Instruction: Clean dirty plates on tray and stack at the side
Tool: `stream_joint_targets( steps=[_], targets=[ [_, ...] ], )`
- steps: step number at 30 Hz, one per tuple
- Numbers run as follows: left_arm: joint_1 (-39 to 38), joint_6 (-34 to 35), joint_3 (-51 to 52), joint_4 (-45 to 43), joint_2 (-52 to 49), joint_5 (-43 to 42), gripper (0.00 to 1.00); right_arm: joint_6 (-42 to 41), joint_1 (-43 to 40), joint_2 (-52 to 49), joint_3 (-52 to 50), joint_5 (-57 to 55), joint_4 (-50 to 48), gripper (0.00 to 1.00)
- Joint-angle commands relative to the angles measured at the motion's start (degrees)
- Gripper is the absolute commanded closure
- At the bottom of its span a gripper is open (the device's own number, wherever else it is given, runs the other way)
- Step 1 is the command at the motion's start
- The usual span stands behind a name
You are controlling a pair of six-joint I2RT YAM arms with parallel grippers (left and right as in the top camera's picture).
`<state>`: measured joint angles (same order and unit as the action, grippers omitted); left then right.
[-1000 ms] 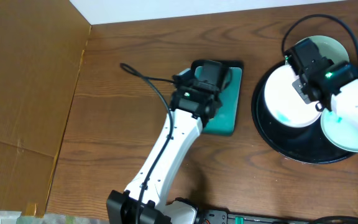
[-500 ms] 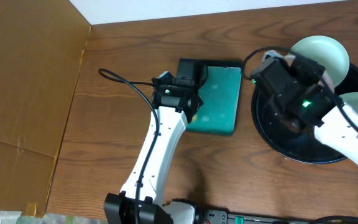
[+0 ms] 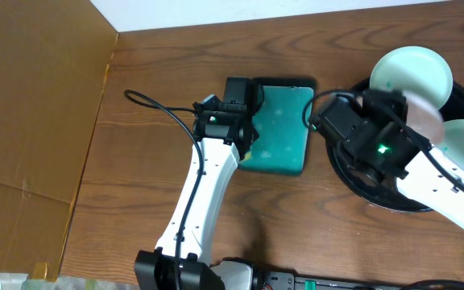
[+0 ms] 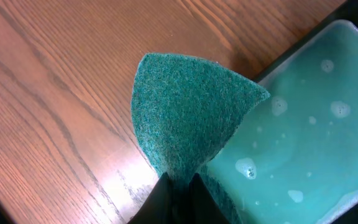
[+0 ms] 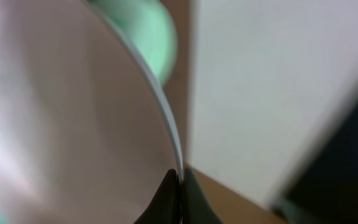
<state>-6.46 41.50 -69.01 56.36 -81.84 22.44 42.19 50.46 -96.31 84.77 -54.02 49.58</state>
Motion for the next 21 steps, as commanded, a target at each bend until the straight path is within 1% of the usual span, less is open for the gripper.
stream_joint_targets(
  steps=[1, 3, 5, 7, 9, 10, 12, 13, 16, 19, 21],
  targets=[
    [0.28, -0.79, 0.57, 0.17, 0.39, 0.74, 0.93, -3.74, -1.86, 0.39, 0.11, 10.95, -0.92, 0.99],
    [0.28, -0.79, 0.57, 0.15, 0.39, 0.74, 0.93, -5.6, -3.61, 0.52, 0.15, 9.05, -5.86, 0.99],
    [0.28, -0.79, 0.57, 0.15, 0.39, 0.74, 0.93, -8.46, -5.92, 0.72, 0.15, 12.76, -9.11, 0.99],
    [0.28, -0.79, 0.57, 0.17, 0.39, 0.74, 0.94, -10.56, -9.55, 0.76, 0.15, 22.56, -9.42, 0.99],
    [0.28, -0.79, 0.57, 0.17, 0.39, 0.74, 0.93, -12.66, -14.14, 0.72, 0.13, 35.28, -8.26, 0.99],
    [0.28, -0.79, 0.57, 0.17, 0.39, 0.74, 0.93, -13.68, -17.22, 0.7, 0.13, 42.86, -7.5, 0.99],
    [0.28, -0.81, 0.57, 0.17, 0.39, 0.74, 0.93, -17.16, -23.37, 0.61, 0.13, 52.59, -6.95, 0.99],
    [0.28, -0.81, 0.57, 0.15, 0.39, 0.74, 0.93, -20.28, -27.15, 0.57, 0.13, 56.26, -6.97, 0.99],
    [0.28, -0.79, 0.57, 0.13, 0.39, 0.74, 0.93, -25.7, -36.87, 0.35, 0.13, 65.72, -7.04, 0.99],
    [0.28, -0.79, 0.57, -0.04, 0.39, 0.74, 0.93, -25.88, -46.49, -0.66, 0.11, 80.65, -7.39, 0.99],
    [0.28, -0.79, 0.57, -0.07, 0.39, 0.74, 0.93, -25.92, -51.19, -1.73, 0.11, 85.59, -7.65, 0.99]
  ],
)
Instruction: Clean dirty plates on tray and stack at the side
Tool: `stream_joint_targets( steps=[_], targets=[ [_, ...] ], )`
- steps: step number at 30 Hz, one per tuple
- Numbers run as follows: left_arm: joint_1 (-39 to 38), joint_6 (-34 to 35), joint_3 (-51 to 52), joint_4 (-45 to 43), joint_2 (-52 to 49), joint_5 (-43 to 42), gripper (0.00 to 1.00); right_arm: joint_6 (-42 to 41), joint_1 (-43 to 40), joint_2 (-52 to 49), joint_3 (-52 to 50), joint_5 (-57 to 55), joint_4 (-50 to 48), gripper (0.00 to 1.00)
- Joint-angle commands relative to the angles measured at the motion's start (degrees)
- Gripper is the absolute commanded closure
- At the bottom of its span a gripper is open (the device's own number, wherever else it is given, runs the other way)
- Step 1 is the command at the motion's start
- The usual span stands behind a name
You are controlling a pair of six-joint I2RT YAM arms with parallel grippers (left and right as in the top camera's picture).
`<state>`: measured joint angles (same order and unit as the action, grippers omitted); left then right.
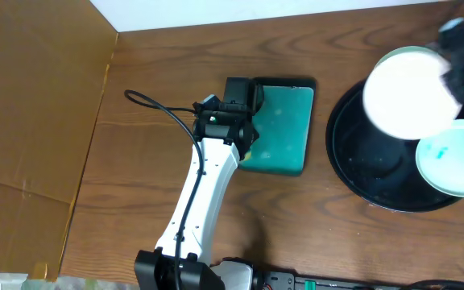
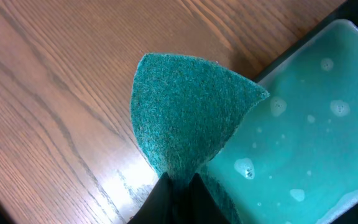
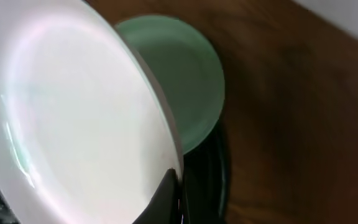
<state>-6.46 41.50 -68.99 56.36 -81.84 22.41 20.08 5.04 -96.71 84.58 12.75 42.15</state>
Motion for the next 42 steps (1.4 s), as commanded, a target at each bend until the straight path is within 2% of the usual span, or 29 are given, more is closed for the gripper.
stream_joint_targets(
  steps=[1, 7, 14, 18, 24, 25, 27, 28, 30, 32, 39, 42],
  targets=[
    [0.28, -0.79, 0.55, -0.07, 0.39, 0.76, 0.93, -4.07, -8.2, -2.1, 0.31, 19.47, -0.26, 0.99],
    [0.28, -0.81, 0.55, -0.02, 0.33, 0.76, 0.93, -17.38, -19.28, -8.22, 0.31, 11.52, -2.1, 0.99],
    [0.28, -0.79, 0.55, -0.09, 0.24, 0.76, 0.93, -30.1, -29.18, -17.79, 0.31, 10.82, -8.59, 0.99],
    [0.28, -0.79, 0.55, -0.07, 0.24, 0.76, 0.93, -33.51, -32.61, -21.09, 0.31, 10.8, -10.84, 0.99],
    [0.28, -0.79, 0.55, -0.09, 0.24, 0.76, 0.93, -33.77, -35.3, -25.16, 0.31, 8.7, -13.92, 0.99],
    [0.28, -0.79, 0.55, -0.09, 0.24, 0.76, 0.93, -33.77, -35.45, -25.35, 0.31, 7.89, -14.01, 0.92],
    [0.28, -0.79, 0.55, -0.09, 0.24, 0.76, 0.93, -33.75, -35.5, -25.27, 0.42, 5.92, -14.25, 0.69],
    [0.28, -0.79, 0.55, -0.09, 0.24, 0.76, 0.93, -33.73, -35.5, -24.83, 0.63, 5.66, -14.43, 0.62],
    [0.28, -0.79, 0.55, -0.11, 0.24, 0.76, 0.93, -33.75, -35.47, -23.58, 1.4, 5.81, -14.49, 0.53],
    [0.28, -0.79, 0.55, -0.26, 0.24, 0.76, 0.93, -33.79, -35.26, -21.86, 2.49, 5.99, -14.23, 0.48],
    [0.28, -0.79, 0.55, -0.33, 0.24, 0.76, 0.93, -35.04, -32.28, -11.43, 4.61, 5.46, -15.61, 0.4],
    [0.28, -0.76, 0.55, -0.33, 0.24, 0.76, 0.93, -35.93, -29.07, -8.85, 4.61, 5.44, -16.26, 0.29]
  ],
)
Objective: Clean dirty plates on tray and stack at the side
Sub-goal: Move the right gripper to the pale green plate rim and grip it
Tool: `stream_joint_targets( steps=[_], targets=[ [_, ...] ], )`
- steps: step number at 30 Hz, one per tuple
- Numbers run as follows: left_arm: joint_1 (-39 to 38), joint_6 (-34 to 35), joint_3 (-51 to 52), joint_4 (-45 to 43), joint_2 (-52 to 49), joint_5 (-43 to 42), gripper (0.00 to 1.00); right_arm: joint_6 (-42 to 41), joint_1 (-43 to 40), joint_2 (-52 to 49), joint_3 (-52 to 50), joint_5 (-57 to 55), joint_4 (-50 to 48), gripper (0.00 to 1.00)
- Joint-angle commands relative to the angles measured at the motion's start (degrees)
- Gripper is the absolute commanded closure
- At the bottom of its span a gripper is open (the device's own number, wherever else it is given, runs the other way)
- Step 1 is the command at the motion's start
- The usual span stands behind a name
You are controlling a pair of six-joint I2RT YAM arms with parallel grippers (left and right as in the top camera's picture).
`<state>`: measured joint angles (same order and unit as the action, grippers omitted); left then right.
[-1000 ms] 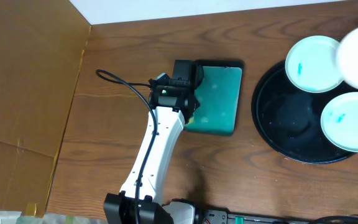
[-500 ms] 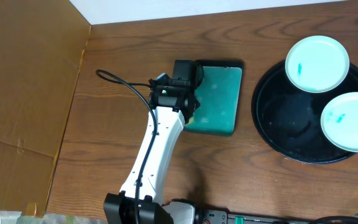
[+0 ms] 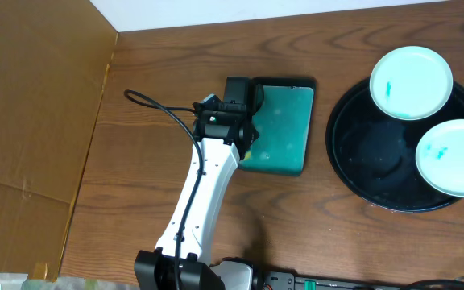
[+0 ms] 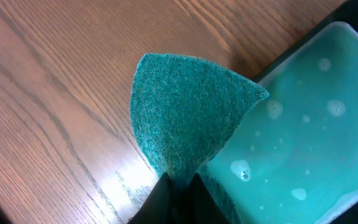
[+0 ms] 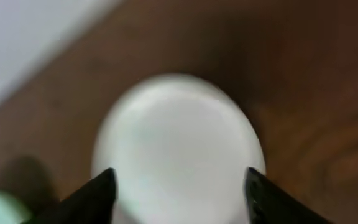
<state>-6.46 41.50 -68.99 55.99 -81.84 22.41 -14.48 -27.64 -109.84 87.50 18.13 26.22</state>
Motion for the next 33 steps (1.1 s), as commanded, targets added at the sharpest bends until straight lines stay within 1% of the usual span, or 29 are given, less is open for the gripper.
stream_joint_targets(
  steps=[1, 2, 3, 4, 5, 10, 14, 19, 21, 23, 25, 26, 29, 33],
  targets=[
    [0.28, -0.76, 0.55, 0.07, 0.24, 0.76, 0.93, -1.38, 5.05, 4.57, 1.68, 0.04, -0.26, 0.24],
    [0.28, -0.79, 0.55, 0.09, 0.24, 0.76, 0.93, -1.38, 6.25, 4.61, 1.68, -0.37, 0.17, 0.15],
    [0.28, -0.79, 0.55, 0.11, 0.24, 0.76, 0.93, -1.6, 7.63, 4.61, 1.68, -1.51, 1.07, 0.07],
    [0.28, -0.79, 0.55, 0.11, 0.24, 0.76, 0.93, -2.32, 8.76, 4.5, 1.64, -3.08, 1.75, 0.03],
    [0.28, -0.79, 0.55, 0.11, 0.24, 0.76, 0.93, -3.19, 10.19, 4.22, 1.62, -5.18, 2.36, 0.01],
    [0.28, -0.79, 0.55, 0.09, 0.24, 0.76, 0.93, -2.27, 17.16, 0.96, 1.62, -7.58, 2.29, 0.01],
    [0.28, -0.79, 0.55, 0.11, 0.24, 0.76, 0.93, -0.7, 21.92, -3.87, 1.62, -8.46, 2.78, 0.01],
    [0.28, -0.79, 0.55, 0.11, 0.24, 0.76, 0.93, -0.59, 26.49, -8.31, 1.62, -5.4, 2.84, 0.01],
    [0.28, -0.76, 0.55, 0.09, 0.24, 0.76, 0.93, 2.75, 28.61, -8.57, 1.62, -6.1, 2.51, 0.01],
    [0.28, -0.76, 0.55, 0.09, 0.24, 0.76, 0.93, 5.46, 30.51, -8.57, 1.62, -8.81, 2.34, 0.04],
    [0.28, -0.76, 0.55, 0.09, 0.24, 0.76, 0.93, 6.05, 32.98, -8.7, 1.62, -14.16, 2.45, 0.14],
    [0.28, -0.76, 0.55, 0.09, 0.24, 0.76, 0.93, 6.05, 33.79, -9.01, 1.62, -16.5, 2.4, 0.18],
    [0.28, -0.79, 0.55, 0.11, 0.24, 0.76, 0.93, 7.74, 35.36, -10.19, 1.62, -21.05, 1.55, 0.19],
    [0.28, -0.79, 0.55, 0.11, 0.24, 0.76, 0.93, 10.47, 35.89, -12.61, 1.62, -21.07, 0.79, 0.2]
  ],
)
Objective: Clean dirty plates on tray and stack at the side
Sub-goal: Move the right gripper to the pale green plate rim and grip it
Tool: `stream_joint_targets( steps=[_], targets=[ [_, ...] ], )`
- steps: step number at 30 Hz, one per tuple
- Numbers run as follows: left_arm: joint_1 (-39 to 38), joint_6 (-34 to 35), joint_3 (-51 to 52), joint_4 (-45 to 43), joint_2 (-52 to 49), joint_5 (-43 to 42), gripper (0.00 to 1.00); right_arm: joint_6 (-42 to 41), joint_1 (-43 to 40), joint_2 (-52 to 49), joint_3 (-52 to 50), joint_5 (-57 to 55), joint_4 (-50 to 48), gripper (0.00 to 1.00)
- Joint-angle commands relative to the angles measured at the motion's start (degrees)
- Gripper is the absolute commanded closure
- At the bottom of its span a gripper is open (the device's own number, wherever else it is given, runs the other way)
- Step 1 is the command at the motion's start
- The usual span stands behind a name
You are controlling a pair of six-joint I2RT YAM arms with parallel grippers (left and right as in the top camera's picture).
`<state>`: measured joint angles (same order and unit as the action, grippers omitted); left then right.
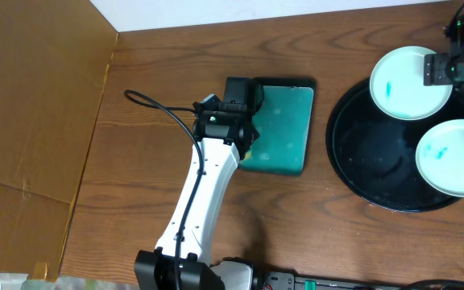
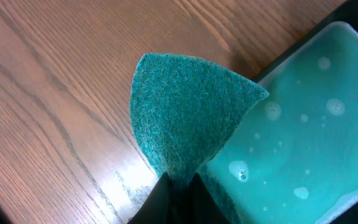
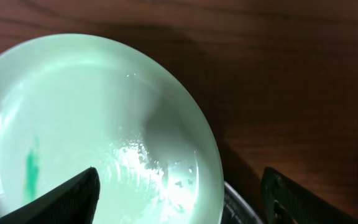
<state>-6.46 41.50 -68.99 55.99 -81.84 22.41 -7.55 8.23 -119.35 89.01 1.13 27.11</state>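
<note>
Two pale green plates lie on the round black tray [image 1: 369,165]: the far plate [image 1: 401,72], with a green smear, and the near plate [image 1: 453,157]. My right gripper [image 1: 445,71] hovers open over the far plate's right rim; the right wrist view shows that plate [image 3: 92,137] wet, with the gripper [image 3: 179,196] spread wide and empty. My left gripper [image 2: 179,183] is shut on a folded green sponge [image 2: 188,112] at the left edge of the teal basin [image 1: 284,83] of soapy water.
A brown cardboard panel [image 1: 31,121] covers the table's left side. A black cable [image 1: 155,105] loops left of the left arm [image 1: 204,193]. Bare wood lies between basin and tray.
My right arm, out of the overhead view before with its open gripper above a white plate on the wood, is now over the far green plate on the tray. The left gripper has not moved.
My right gripper first held a pale plate by its rim over the tray. Then it held it over the tray's far right side. Later it was open above that plate lying on bare wood. Now it is open over the tray. The left held the sponge throughout.
</note>
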Motion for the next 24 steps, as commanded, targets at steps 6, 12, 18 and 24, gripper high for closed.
stream_joint_targets(
  steps=[6, 12, 18, 24],
  targets=[
    [0.28, -0.79, 0.55, 0.13, 0.24, 0.76, 0.93, 3.58, -0.35, -4.57, 0.11, -3.87, -0.46, 0.2],
    [0.28, -0.79, 0.55, 0.11, 0.24, 0.76, 0.93, 6.36, -0.42, -4.57, 0.11, 0.74, -1.62, 0.4],
    [0.28, -0.79, 0.55, 0.11, 0.24, 0.76, 0.93, 6.36, -0.31, -4.52, 0.11, 0.9, -1.99, 0.99],
    [0.28, -0.76, 0.55, 0.04, 0.24, 0.76, 0.93, 6.34, -0.07, -0.48, 0.13, 8.76, 0.57, 0.99]
  ],
)
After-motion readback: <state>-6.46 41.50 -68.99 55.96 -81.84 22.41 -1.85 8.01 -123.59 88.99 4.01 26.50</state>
